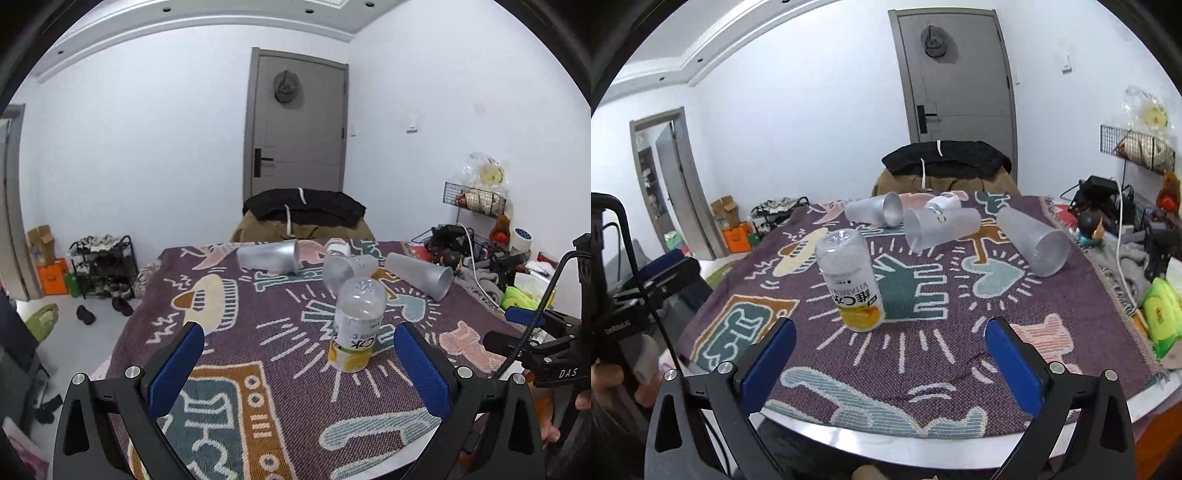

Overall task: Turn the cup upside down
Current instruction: 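Open the left gripper and withdraw from the standing bottle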

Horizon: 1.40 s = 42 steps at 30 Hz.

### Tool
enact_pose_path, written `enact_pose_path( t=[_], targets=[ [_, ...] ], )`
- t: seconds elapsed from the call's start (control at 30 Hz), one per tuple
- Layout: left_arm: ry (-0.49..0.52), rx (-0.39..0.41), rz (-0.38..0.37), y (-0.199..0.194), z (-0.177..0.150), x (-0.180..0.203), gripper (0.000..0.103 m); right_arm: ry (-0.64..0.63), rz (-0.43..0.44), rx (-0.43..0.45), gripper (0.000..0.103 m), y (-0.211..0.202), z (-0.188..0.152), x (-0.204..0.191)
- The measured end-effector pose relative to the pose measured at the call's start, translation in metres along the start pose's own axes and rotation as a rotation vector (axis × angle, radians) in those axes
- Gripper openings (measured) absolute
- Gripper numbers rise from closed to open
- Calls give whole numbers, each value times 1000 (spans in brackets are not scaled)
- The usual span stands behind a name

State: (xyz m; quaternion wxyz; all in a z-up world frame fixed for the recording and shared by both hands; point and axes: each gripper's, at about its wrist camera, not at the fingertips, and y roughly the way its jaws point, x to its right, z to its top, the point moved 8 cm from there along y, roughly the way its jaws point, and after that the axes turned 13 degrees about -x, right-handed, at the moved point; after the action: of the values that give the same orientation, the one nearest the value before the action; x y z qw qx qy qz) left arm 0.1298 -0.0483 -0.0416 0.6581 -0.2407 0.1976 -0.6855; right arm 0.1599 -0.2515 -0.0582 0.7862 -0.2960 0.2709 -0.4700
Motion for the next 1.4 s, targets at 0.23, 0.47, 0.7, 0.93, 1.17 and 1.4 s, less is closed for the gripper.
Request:
enact_pose_path(
  t=[0.23, 0.47, 0.7, 0.93, 1.17, 1.4],
  targets=[
    [-27, 10, 25, -7, -13, -18, 103, -10, -14, -37, 103, 7, -6, -11],
    [-54, 27, 47, -12, -22, -35, 103, -40, -7, -9, 103, 6, -10, -27],
    [-51, 50, 56, -17, -24, -41, 103, -59, -4, 23, 103, 1, -8, -36],
    [-49, 52, 63, -17, -24, -42, 103, -58, 2, 16, 103, 4, -10, -36],
    [-59, 50, 64, -16, -22, -44, 103, -45, -5, 11, 103, 6, -12, -31],
    [-54, 55, 67, -16, -23, -42, 103, -50, -7, 12, 103, 6, -13, -32]
  ],
)
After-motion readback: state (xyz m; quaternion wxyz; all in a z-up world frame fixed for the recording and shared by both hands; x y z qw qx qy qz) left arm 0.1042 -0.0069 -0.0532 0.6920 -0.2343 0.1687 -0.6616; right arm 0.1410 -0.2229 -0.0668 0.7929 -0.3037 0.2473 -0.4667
